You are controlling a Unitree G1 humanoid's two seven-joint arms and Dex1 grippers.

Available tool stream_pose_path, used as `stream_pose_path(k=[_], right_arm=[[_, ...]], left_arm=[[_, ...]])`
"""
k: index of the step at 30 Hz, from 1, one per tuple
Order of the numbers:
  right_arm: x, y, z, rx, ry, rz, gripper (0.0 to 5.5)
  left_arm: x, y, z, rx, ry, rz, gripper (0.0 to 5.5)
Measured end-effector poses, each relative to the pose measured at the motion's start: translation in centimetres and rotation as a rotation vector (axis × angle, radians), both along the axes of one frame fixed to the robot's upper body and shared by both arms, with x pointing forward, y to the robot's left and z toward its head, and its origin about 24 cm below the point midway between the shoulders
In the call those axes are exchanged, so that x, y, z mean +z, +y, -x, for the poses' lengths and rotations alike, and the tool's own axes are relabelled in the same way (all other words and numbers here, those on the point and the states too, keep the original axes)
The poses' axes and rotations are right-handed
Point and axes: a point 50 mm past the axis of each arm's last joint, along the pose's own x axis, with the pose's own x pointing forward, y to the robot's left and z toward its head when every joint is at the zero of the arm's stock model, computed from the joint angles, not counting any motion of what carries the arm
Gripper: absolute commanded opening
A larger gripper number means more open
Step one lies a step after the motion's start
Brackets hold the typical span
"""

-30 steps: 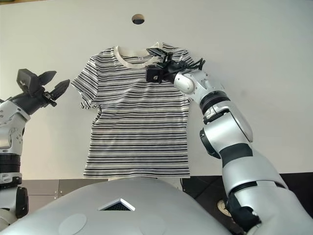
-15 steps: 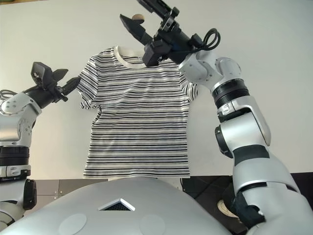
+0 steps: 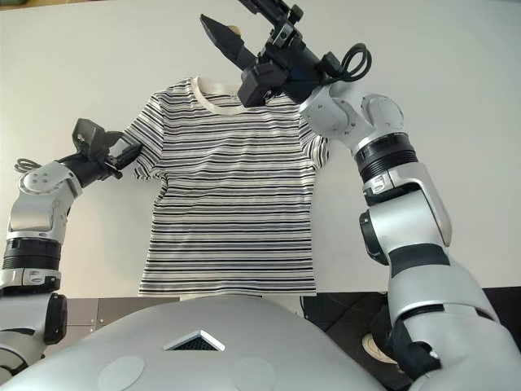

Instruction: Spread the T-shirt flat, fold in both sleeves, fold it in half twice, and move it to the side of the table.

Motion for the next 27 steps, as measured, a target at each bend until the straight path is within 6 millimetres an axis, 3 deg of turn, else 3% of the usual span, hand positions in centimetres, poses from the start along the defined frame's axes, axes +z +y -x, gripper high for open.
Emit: stream_pose_path(k=[14, 16, 27], right_arm=[[-0.1, 0.0, -0.1, -0.008, 0.006, 0.012, 2.92], [-0.1, 0.0, -0.1, -0.008, 0.006, 0.012, 2.92], [-0.1, -0.1, -0.2, -0.018, 0.009, 0.015, 2.92]], left_arm=[[-0.7, -0.7, -0.1, -0.028, -0.008, 0.027, 0.12], [-0.6, -0.6, -0.1, -0.032, -0.022, 0.032, 0.12], [1.9, 0.0, 0.4, -0.066, -0.082, 0.054, 1.84]])
